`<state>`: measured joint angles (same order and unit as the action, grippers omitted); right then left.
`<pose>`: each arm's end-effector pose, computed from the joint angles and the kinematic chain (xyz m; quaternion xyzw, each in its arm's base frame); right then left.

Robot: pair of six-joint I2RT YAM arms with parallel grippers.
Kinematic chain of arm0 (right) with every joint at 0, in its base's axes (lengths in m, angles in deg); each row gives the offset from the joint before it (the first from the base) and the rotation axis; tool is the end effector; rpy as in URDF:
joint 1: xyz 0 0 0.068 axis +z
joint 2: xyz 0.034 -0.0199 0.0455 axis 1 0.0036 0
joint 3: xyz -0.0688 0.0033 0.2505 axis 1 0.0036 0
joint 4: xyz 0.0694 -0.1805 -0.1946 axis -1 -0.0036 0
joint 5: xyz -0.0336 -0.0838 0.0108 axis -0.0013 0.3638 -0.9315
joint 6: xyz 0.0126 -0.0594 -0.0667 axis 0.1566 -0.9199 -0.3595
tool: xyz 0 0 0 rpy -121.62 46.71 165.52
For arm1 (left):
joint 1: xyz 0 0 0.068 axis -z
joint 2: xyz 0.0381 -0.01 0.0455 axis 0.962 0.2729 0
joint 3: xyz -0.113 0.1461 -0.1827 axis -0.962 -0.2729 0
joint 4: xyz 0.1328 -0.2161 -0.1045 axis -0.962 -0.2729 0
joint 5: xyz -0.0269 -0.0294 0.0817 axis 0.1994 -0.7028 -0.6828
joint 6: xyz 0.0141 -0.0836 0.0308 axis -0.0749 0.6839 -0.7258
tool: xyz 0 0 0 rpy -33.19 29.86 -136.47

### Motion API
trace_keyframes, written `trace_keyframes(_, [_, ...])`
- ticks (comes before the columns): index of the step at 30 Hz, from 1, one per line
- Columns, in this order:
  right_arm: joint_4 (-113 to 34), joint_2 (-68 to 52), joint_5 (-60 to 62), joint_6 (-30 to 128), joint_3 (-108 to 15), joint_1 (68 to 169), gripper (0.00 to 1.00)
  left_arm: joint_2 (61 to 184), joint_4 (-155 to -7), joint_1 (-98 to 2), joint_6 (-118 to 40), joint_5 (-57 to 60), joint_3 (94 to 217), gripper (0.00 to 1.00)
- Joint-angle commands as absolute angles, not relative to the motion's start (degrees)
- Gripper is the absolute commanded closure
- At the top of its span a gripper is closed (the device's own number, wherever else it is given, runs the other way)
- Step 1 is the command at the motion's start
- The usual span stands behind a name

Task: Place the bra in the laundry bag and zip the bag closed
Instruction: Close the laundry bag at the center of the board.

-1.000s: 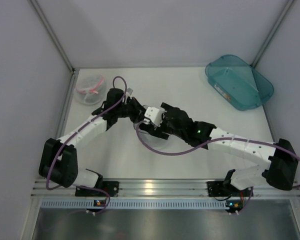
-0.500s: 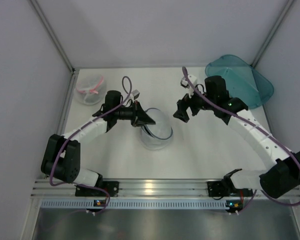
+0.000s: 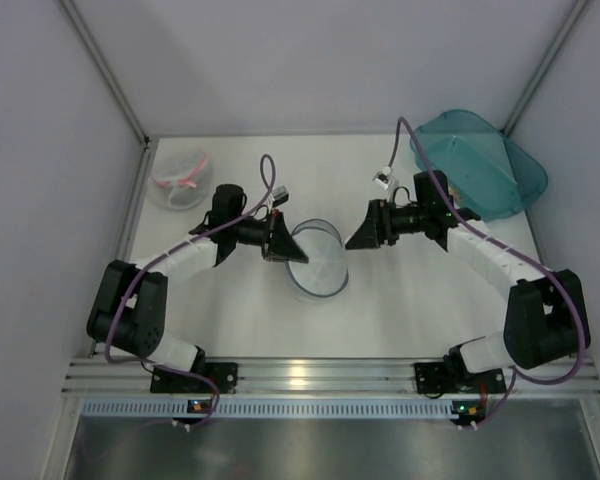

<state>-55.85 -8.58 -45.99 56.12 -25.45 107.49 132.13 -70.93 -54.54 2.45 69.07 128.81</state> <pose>0.2903 0.1618 0.2182 -0.2094 0.8082 0.5026 0.2243 0.2758 -0.1812 0.2015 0.1113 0.7379 -0.6653 0.0205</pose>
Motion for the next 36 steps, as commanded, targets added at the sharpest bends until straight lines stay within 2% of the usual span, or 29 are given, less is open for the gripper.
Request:
trace_keyframes(1, [-42.1, -7.5, -50.8, 66.1, -23.5, 105.8, 0.26, 133.0, -67.2, -54.8, -1.8, 74.0, 130.8, 1.00])
trace_keyframes(5, [-31.0, -5.3, -52.0, 74.8, -20.3, 105.4, 0.33, 133.4, -67.2, -54.9, -3.2, 75.0, 131.0, 1.00])
trace_keyframes(15, [-23.5, -0.8, -51.0, 78.8, -17.6, 104.8, 0.40, 134.8, -67.2, -55.2, -4.0, 76.6, 132.7, 1.00])
trace_keyframes(20, [-17.1, 0.6, -53.6, 83.6, -15.8, 105.2, 0.26, 135.4, -67.2, -55.2, -4.4, 77.5, 134.3, 1.00])
trace_keyframes(28, [-5.9, 6.3, -58.2, 92.1, -14.3, 106.1, 0.14, 137.4, -67.2, -55.2, -5.4, 79.5, 134.6, 1.00])
trace_keyframes(33, [12.7, 9.8, -60.2, 104.9, -12.5, 107.1, 0.16, 139.7, -67.2, -55.2, -6.2, 81.0, 135.9, 1.00])
trace_keyframes(36, [27.9, 12.8, -61.0, 115.2, -11.7, 107.8, 0.25, 141.5, -67.2, -55.2, -6.8, 82.2, 137.0, 1.00])
